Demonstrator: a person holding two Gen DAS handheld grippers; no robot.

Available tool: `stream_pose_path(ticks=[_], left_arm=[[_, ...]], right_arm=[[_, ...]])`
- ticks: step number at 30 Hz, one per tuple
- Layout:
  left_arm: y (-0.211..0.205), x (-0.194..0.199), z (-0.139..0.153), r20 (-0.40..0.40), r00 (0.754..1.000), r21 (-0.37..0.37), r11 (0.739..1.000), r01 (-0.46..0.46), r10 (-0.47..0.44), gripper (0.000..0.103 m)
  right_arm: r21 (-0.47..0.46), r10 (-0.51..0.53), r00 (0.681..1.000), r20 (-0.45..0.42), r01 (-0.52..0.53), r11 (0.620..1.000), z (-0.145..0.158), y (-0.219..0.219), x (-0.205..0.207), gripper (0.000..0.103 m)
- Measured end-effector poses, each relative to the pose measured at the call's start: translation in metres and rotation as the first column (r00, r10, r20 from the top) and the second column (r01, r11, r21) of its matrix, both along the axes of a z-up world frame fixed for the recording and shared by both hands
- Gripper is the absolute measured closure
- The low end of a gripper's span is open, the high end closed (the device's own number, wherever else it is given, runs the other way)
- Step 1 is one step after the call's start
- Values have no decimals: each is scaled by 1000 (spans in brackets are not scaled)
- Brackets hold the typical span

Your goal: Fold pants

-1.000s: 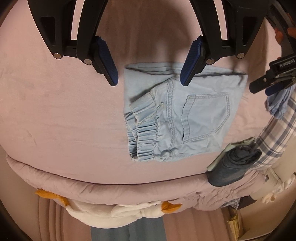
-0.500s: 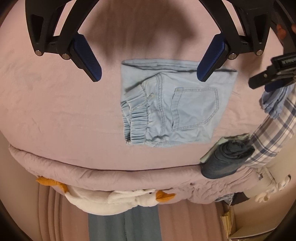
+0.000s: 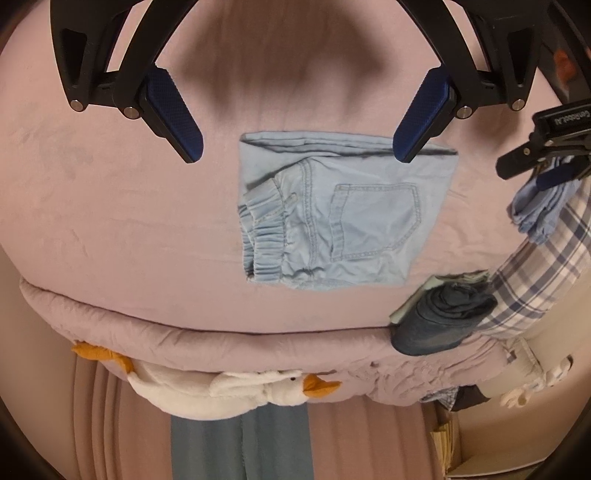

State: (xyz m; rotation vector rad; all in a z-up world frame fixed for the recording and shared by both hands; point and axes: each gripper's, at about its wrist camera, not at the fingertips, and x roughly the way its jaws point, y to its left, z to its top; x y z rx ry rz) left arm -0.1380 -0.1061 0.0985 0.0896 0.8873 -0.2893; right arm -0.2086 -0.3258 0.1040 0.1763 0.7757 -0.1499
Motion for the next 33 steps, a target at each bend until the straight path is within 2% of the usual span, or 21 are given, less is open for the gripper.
stream_pose_path(ticks=[9, 17, 26, 33], left_arm=[[-10, 4, -8, -53, 999, 17, 1000, 5, -4, 0], [-12, 8, -15, -82, 997, 25, 1000, 11, -9, 0], [-16, 4, -6, -57, 998, 31, 999, 28, -26, 0], [-15, -9, 20, -5, 999, 31, 999, 36, -36, 0]], right_arm=[[-13, -3, 1000, -1, 3, 1000, 6, 3, 1, 1], [1, -12, 999, -44, 12, 1000, -1, 4, 7, 1], [11, 0, 999, -46, 0, 1000, 4, 5, 8, 1], [39, 0, 1000, -25, 1, 999, 20, 2, 0, 1]])
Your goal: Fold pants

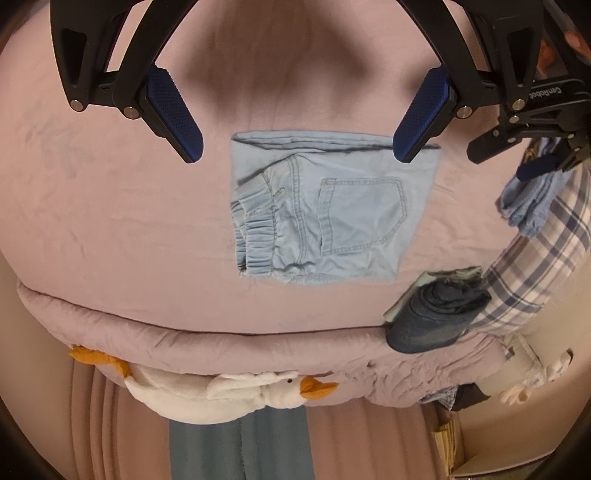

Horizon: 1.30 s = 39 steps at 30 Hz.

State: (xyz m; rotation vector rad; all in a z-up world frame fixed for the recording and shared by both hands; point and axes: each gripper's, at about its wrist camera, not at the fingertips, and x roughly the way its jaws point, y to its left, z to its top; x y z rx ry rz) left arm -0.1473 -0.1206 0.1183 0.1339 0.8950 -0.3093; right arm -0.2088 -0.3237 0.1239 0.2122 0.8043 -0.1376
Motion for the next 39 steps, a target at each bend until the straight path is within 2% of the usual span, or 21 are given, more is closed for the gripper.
stream_pose_path(ticks=[5, 9, 12, 14, 17, 25, 39], left_arm=[[3, -14, 32, 79, 997, -44, 999, 3, 0, 0], [1, -14, 33, 109, 994, -71, 997, 15, -7, 0], [-3, -11, 19, 94, 995, -69, 997, 19, -12, 0], [-3, -12, 14, 75, 997, -71, 997, 26, -21, 0], [-4, -18, 13, 90, 996, -61, 998, 32, -26, 0], [-5, -20, 15, 105, 994, -46, 998, 35, -30, 0], [-5, -20, 14, 98, 995, -44, 998, 33, -29, 0]], right_arm=[[-6, 6, 998, 63, -5, 1000, 31, 4, -14, 1], [-30, 31, 993, 110, -28, 999, 47, 9, -22, 1], [-46, 67, 990, 124, -61, 997, 40, 12, -19, 1], [-46, 71, 992, 101, -67, 997, 24, 13, -14, 1], [-15, 75, 995, 62, -74, 997, 5, 15, -10, 1], [-26, 64, 994, 88, -62, 998, 16, 17, -18, 1], [-24, 59, 994, 89, -57, 998, 16, 14, -19, 1]])
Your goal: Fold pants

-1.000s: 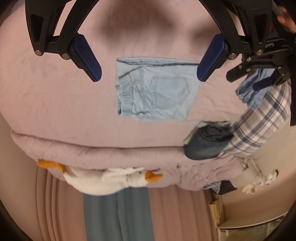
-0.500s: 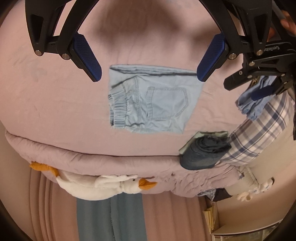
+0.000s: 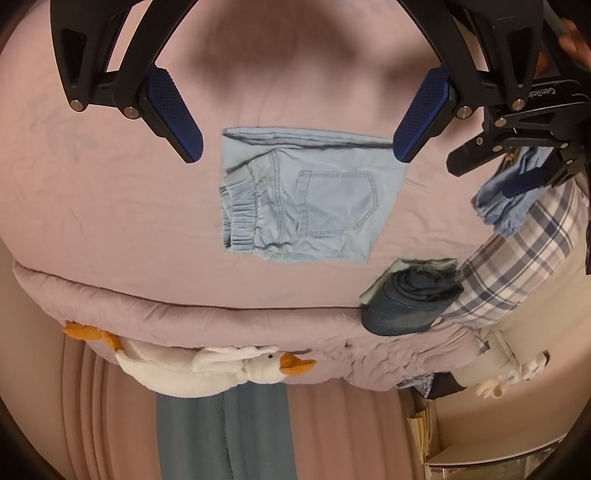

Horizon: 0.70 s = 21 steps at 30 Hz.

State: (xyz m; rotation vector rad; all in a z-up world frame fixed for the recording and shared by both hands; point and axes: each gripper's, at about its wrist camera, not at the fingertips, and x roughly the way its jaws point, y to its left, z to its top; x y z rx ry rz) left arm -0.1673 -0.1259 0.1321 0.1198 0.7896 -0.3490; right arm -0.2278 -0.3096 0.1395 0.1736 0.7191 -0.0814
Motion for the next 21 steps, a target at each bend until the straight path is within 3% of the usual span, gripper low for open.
stream_pose_path(ticks=[21], left_arm=[[-1, 2, -3, -3, 1000, 3, 1000, 1, -1, 0]], right_arm=[[-3, 5, 1000, 4, -5, 1000, 1, -2, 1, 1]])
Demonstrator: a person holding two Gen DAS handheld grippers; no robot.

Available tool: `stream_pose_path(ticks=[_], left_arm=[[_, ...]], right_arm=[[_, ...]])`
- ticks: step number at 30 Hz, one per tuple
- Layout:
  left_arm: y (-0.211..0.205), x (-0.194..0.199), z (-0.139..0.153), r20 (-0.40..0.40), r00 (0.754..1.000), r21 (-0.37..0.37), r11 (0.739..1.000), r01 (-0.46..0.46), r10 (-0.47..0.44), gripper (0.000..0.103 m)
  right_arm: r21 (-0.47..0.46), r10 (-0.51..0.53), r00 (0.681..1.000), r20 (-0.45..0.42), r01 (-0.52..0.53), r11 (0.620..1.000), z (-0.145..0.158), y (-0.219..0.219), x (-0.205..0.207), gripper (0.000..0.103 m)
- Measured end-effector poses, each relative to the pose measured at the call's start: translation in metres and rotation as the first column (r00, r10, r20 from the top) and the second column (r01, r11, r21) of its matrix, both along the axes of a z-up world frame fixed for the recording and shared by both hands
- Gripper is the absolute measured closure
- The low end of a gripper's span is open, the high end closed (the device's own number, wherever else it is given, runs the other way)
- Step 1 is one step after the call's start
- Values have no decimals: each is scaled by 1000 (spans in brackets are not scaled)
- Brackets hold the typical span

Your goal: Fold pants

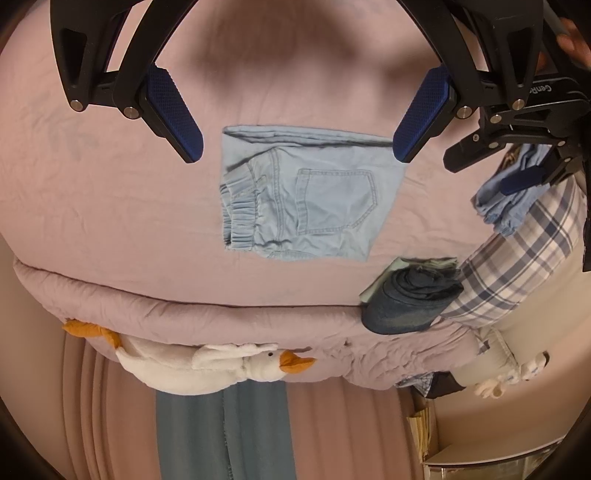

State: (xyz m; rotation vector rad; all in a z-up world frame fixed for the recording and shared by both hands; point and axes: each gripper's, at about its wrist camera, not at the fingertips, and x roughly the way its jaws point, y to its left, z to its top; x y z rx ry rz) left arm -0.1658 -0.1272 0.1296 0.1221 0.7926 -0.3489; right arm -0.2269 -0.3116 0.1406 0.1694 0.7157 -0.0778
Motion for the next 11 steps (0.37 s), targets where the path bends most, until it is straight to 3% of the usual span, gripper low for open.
stream_pose_path(ticks=[11], left_arm=[[2, 1, 0, -4, 1000, -11, 1000, 6, -6, 0]], right_arm=[[1, 1, 1000, 3, -1, 1000, 2, 0, 0, 1]])
